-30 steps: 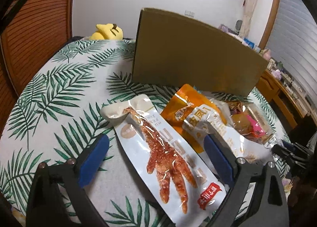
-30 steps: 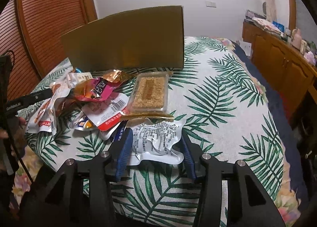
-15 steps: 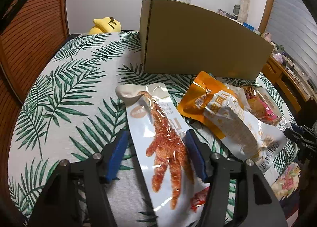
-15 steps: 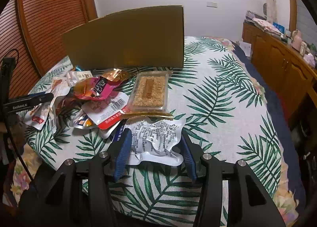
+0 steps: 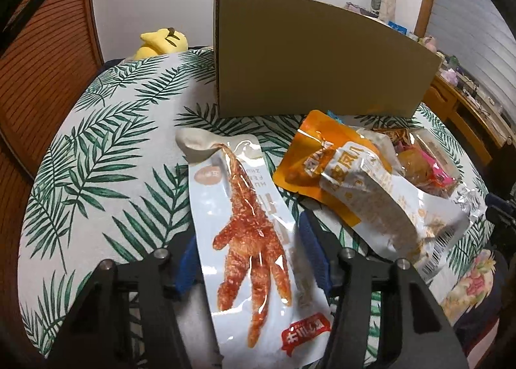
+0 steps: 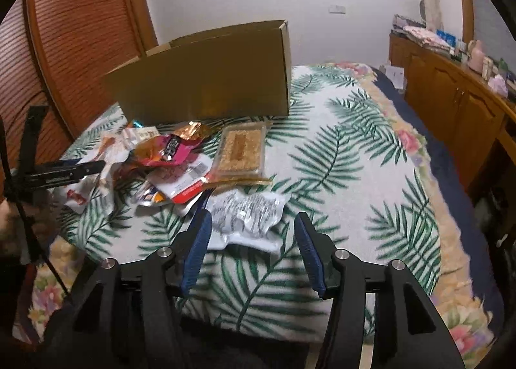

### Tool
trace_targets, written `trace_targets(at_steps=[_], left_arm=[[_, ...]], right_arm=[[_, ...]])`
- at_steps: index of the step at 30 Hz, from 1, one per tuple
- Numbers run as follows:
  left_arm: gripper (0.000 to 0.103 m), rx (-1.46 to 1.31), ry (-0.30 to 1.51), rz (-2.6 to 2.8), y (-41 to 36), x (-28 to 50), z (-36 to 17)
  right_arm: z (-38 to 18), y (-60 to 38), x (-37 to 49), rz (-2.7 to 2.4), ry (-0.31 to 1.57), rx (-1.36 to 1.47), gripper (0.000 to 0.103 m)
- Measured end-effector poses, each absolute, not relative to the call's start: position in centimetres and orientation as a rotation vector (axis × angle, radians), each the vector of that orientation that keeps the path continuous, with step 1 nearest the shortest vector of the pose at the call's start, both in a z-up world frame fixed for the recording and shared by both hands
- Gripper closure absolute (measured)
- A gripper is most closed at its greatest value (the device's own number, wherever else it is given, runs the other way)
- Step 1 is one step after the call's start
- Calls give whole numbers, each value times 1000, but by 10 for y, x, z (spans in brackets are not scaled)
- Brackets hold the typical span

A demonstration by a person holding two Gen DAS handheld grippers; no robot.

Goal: Organize snacks
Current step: 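Close the left tool on the white chicken-feet packet, then lift both held packets and carry them over the cardboard box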

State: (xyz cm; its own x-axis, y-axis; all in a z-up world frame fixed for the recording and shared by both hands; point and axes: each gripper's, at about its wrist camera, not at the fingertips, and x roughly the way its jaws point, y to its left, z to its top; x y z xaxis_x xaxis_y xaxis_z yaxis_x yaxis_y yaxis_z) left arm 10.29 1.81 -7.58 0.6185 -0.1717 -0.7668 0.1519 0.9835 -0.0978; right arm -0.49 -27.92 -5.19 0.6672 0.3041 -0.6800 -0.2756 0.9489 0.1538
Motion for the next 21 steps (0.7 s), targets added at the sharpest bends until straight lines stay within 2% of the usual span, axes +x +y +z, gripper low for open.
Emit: trace_targets(at_steps=[2, 4, 5, 6, 17, 21], left_arm=[[51, -27, 880, -200, 19, 100, -74], [60, -49, 883, -217, 21, 99, -73], [60, -57, 881, -216, 23, 98, -73], [70, -56, 877, -210, 23, 98, -73], [73, -94, 846, -215, 30, 87, -71], [74, -84, 826, -194, 34, 83, -70]], right_arm=[[-56, -278, -9, 334, 790, 44, 48], [-61, -277, -9, 344, 805, 58, 48], [-64, -277, -10, 354, 814, 73, 48], [-65, -276, -9, 358, 818, 76, 48], [-73, -266, 20, 324, 809, 88, 46], [-74, -255, 20, 306, 791, 14, 46]])
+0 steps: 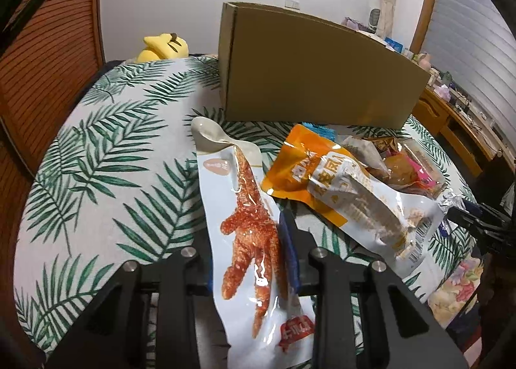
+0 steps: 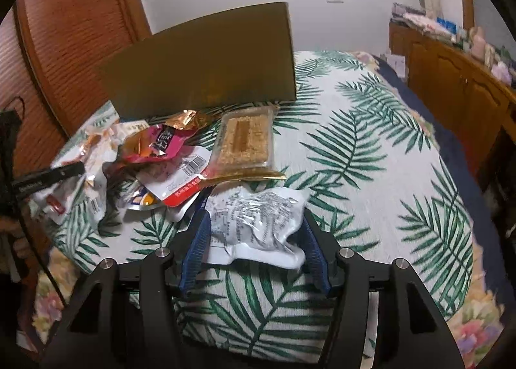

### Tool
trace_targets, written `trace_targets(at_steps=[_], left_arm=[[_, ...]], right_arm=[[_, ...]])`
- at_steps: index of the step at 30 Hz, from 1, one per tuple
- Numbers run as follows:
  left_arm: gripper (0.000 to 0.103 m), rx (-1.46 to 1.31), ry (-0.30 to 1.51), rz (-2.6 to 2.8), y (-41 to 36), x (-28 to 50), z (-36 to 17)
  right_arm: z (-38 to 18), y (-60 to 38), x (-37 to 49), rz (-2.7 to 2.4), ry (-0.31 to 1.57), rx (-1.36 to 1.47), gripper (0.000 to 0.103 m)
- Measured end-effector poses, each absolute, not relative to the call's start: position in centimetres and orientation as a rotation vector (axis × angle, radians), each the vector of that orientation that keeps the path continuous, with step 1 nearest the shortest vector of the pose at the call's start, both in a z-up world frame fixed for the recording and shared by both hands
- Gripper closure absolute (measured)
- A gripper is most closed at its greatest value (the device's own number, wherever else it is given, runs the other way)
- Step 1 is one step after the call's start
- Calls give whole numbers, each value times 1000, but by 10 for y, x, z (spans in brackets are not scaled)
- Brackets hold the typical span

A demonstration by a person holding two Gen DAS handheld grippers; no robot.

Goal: Organize snacks
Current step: 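Lift both held packets and carry them over the cardboard box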

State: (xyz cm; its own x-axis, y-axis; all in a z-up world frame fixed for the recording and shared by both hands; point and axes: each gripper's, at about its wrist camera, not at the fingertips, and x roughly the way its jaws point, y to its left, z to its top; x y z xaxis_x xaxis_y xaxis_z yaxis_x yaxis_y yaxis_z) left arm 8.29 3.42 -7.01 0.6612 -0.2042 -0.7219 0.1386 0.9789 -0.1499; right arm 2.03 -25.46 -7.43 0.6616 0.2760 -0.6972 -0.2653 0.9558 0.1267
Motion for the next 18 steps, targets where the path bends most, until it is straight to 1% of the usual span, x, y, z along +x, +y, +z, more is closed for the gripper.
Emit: trace_targets(at_steps=[2, 3, 9, 10, 11, 18], left_arm=[[74, -91, 817, -181, 39, 82, -69], [74, -100, 815, -179, 42, 82, -69], [74, -136, 795, -163, 56, 79, -66], [74, -145, 790, -163, 58, 78, -66], [74, -147, 788, -163, 59, 77, -66], [74, -155, 776, -166, 59, 73, -65]], right_arm=[[-74, -252, 18, 321, 785, -3, 53], [-74, -251, 16, 324, 788, -11, 59], [-70, -252, 11, 335, 774, -28, 62], [-68, -251, 10, 338, 767, -29, 68], [-65, -253, 8, 338, 754, -27, 81], [-59, -255, 2, 360, 755, -8, 81]])
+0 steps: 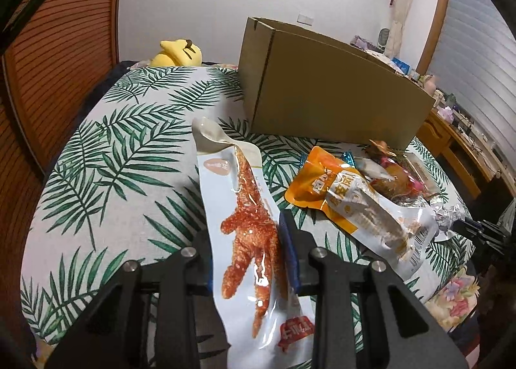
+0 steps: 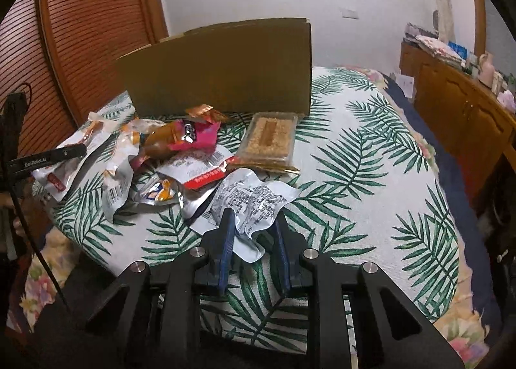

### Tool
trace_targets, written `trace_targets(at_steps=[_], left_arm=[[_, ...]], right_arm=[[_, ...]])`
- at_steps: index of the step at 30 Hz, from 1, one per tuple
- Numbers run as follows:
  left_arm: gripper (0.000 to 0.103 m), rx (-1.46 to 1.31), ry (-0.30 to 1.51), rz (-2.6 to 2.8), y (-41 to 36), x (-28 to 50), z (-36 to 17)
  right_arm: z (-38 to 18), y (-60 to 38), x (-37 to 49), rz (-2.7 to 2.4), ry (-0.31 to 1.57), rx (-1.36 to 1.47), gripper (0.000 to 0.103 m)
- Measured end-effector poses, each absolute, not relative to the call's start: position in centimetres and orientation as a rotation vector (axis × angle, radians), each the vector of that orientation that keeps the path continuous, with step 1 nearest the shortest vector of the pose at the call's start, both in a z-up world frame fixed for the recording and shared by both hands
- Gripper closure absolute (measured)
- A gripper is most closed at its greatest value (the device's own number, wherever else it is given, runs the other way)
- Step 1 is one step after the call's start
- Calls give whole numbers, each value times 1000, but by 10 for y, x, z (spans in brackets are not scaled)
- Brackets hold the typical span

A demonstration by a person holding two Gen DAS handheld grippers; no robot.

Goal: Organize snacks
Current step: 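Lift both held packets and carry them over the cardboard box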

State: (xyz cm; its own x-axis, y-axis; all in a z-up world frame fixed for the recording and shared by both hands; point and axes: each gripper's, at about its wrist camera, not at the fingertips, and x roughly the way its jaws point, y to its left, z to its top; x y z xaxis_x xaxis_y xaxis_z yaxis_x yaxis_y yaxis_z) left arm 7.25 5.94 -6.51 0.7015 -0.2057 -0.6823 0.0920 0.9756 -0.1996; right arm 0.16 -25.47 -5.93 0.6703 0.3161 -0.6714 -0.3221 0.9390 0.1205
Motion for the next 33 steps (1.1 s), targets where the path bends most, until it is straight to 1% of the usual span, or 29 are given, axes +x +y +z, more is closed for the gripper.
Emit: trace_targets(at_steps=[20, 33], left_arm=[[74, -146, 659, -203, 51, 60, -24], [73, -105, 578, -276, 17, 94, 26]], right_arm=[[-29, -264, -14, 354, 665, -39, 82], [14, -266, 4, 350, 582, -103, 82]])
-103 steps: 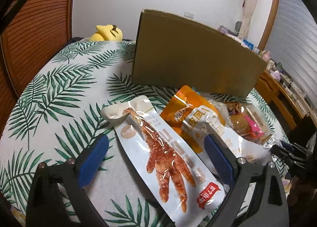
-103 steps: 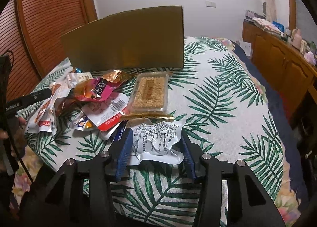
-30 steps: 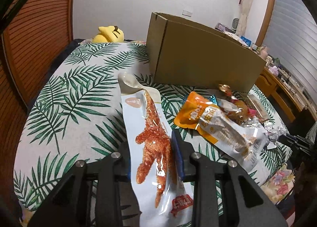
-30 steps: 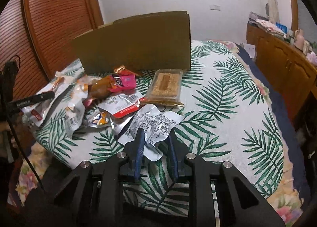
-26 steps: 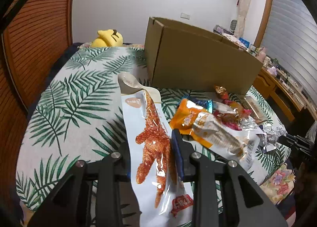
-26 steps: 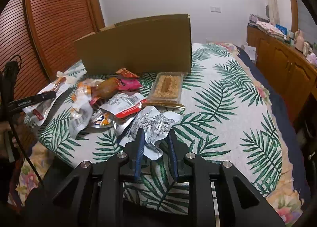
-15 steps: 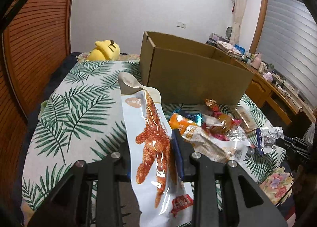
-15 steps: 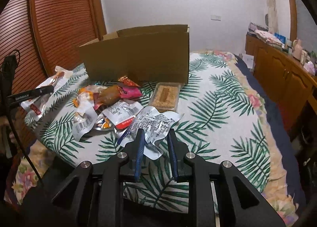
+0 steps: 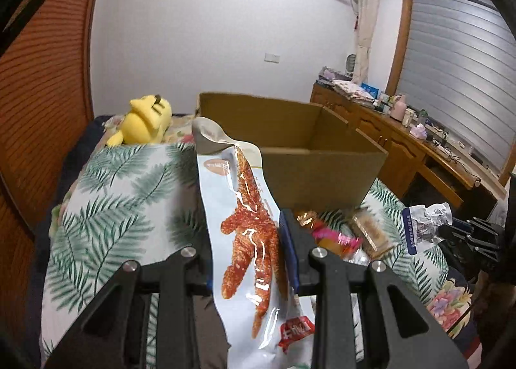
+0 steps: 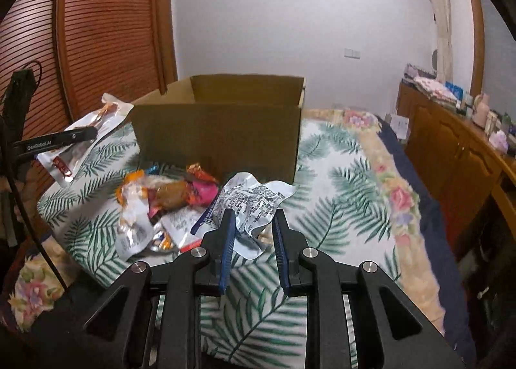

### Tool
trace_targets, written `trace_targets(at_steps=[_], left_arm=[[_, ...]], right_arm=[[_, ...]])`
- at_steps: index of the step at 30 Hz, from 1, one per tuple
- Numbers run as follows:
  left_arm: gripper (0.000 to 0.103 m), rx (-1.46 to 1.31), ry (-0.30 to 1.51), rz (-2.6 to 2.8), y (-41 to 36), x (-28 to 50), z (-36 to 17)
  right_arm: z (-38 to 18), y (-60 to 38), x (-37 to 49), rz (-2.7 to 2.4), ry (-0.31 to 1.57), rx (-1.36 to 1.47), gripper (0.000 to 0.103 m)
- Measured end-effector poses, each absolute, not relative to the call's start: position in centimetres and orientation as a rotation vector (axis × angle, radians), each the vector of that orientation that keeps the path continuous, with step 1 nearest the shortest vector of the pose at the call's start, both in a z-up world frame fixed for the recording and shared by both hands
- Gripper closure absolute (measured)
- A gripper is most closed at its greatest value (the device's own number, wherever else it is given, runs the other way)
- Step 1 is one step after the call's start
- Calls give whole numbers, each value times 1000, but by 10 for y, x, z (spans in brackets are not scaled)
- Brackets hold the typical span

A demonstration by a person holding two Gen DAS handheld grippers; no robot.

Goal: Organize snacks
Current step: 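Lift both held packets and carry them over the cardboard box, then open both tools to drop the packets into the cardboard box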

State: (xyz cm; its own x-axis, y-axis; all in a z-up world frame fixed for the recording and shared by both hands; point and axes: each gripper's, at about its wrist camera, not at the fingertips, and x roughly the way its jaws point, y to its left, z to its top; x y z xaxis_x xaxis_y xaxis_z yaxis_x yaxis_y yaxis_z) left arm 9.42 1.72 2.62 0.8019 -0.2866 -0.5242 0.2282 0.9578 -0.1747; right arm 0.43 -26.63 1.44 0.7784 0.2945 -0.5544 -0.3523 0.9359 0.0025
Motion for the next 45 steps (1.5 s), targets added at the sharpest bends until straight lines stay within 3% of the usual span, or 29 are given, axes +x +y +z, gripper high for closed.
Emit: trace_targets(at_steps=[18, 45], left_arm=[[73, -80, 522, -358, -12, 176, 65], [72, -45, 610, -348, -27, 248, 38]], right_arm=[[74, -237, 73, 390, 446, -169, 82], [48, -187, 158, 436, 525, -182, 81]])
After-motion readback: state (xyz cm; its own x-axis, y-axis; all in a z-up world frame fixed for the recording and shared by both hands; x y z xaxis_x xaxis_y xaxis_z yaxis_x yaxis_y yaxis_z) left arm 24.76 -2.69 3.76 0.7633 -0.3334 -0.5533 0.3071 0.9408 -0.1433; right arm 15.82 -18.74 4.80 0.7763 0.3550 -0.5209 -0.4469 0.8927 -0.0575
